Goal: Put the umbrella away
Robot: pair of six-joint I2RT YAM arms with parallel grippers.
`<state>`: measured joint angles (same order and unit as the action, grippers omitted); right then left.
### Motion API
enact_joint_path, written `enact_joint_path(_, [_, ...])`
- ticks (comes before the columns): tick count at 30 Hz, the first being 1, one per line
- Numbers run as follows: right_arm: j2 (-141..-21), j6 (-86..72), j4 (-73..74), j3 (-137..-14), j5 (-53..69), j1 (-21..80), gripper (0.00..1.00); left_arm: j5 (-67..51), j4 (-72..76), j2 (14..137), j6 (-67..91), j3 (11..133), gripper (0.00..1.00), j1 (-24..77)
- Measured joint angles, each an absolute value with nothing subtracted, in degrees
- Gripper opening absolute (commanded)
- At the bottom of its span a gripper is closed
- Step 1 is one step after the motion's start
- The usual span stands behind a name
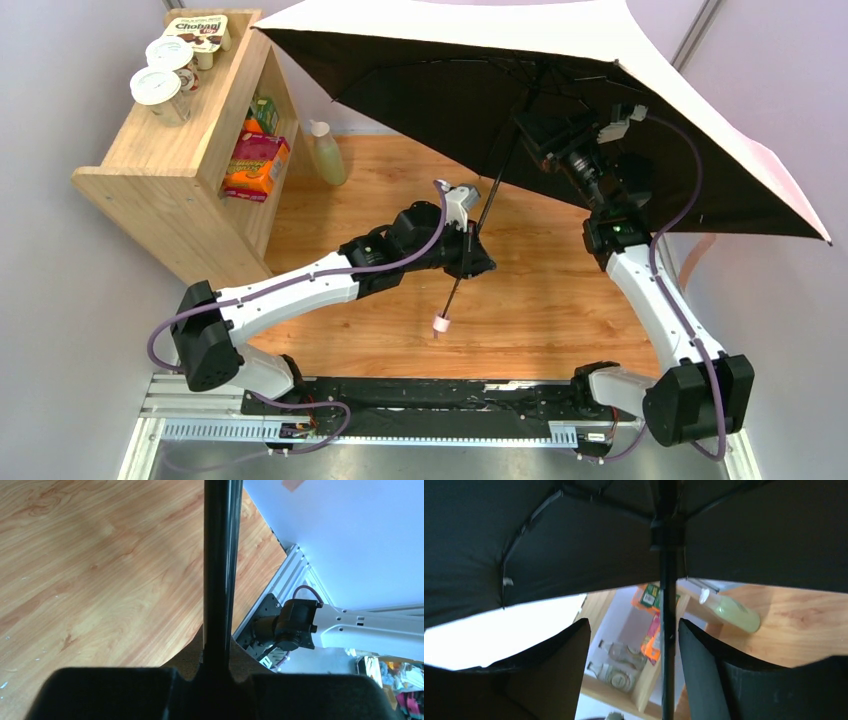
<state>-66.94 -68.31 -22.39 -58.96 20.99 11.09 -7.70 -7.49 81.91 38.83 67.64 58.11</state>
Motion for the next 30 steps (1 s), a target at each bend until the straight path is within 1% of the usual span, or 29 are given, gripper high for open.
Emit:
enact_joint_path(6, [-73.5, -72.7, -26.0, -63.8, 17.5, 9.6, 0.71, -8.0, -7.0, 81.3, 40.4, 67.0, 0.0, 58.1])
enact_joint_path(11, [-78.4, -73.9, -27.4, -67.9, 16.2, 9.7, 0.7, -8.9, -5.7, 81.2, 42.1, 66.3, 0.0, 58.1])
enact_joint_path(12, [-79.3, -74.0, -27.9, -68.8, 15.9, 9.7, 0.68, -8.9, -5.0, 81.2, 42.5, 66.2, 0.0, 58.1])
enact_joint_path(14, [-80.6, -74.1, -28.8, -69.6, 15.4, 9.8, 0.6, -9.0, -4.3, 81.2, 43.2, 66.1, 0.0, 58.1])
enact_joint_path(15, [-81.3, -74.5, -29.4, -70.0, 15.0, 9.9, 0.53, -9.0, -3.9, 81.2, 43.5, 66.1, 0.0, 58.2])
enact_joint_path(16, [-82.0, -74.9, -29.9, -70.5, 14.9, 9.8, 0.48, -9.0, -3.7, 81.2, 43.7, 66.1, 0.0, 58.2])
enact_joint_path(19, [-84.6, -76.4, -31.2, -72.3, 15.6, 9.9, 0.4, -8.9, -2.8, 81.2, 44.7, 66.1, 0.0, 58.2])
enact_joint_path(21, [-86.6, -77.6, -33.1, -73.0, 16.7, 9.9, 0.3, -8.7, -2.4, 81.2, 45.3, 66.1, 0.0, 58.1])
enact_joint_path(22, [-87.2, -78.2, -33.8, -73.0, 17.1, 9.9, 0.27, -8.5, -2.3, 81.2, 45.7, 66.1, 0.0, 58.0])
enact_joint_path(24, [-88.1, -79.2, -35.2, -73.0, 17.7, 10.0, 0.13, -8.3, -2.3, 81.2, 46.0, 66.1, 0.0, 57.8])
enact_joint_path(25, [-88.2, -79.3, -35.6, -73.0, 17.8, 10.0, 0.0, -8.3, -2.2, 81.2, 46.0, 66.1, 0.0, 57.8])
enact_joint_path(30, [-88.9, -79.5, -39.3, -72.9, 20.8, 9.5, 0.0, -7.9, -1.2, 80.5, 46.2, 65.8, 0.0, 57.7])
